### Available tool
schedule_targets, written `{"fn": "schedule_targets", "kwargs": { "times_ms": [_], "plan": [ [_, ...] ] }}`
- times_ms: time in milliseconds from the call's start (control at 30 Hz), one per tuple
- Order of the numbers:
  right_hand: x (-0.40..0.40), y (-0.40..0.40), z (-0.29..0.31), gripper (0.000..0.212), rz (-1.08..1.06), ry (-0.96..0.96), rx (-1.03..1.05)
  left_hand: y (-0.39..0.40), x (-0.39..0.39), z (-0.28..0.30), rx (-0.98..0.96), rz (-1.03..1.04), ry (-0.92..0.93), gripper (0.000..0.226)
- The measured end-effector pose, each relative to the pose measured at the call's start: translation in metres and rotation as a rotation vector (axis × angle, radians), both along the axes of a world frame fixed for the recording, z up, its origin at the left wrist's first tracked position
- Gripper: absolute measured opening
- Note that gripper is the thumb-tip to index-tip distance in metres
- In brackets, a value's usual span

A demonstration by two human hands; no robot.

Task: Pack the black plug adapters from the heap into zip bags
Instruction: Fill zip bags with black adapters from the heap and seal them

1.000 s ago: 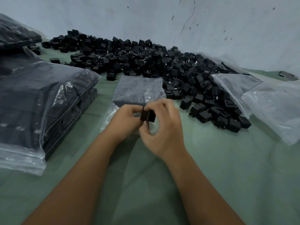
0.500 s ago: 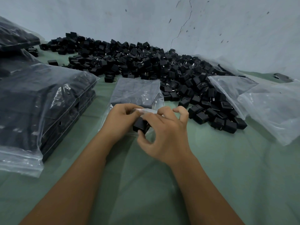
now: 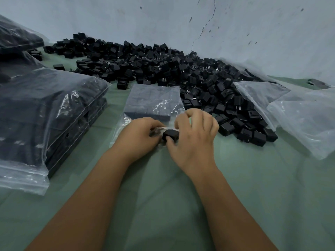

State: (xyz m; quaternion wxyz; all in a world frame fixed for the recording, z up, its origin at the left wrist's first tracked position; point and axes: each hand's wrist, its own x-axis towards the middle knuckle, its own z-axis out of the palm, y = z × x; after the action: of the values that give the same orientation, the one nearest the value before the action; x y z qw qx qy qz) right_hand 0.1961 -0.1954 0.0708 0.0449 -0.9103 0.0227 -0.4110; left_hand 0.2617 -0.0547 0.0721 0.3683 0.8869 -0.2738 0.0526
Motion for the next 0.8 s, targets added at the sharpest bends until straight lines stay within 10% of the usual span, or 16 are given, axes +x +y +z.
{"fn": "schedule_targets", "kwargs": {
  "times_ms": [533,800],
  "plan": [
    [0.009,-0.017,-0.005,0.015,-0.188,0.3,0.27,-0.007,0.0,-0.001,0.005,-0.054,-0.227,0.017],
    [0.029,-0.019,0.007,0.026,-0.24,0.413,0.112,-0.015,0.003,-0.012,0.301,-0.013,-0.174,0.008]
  ]
}}
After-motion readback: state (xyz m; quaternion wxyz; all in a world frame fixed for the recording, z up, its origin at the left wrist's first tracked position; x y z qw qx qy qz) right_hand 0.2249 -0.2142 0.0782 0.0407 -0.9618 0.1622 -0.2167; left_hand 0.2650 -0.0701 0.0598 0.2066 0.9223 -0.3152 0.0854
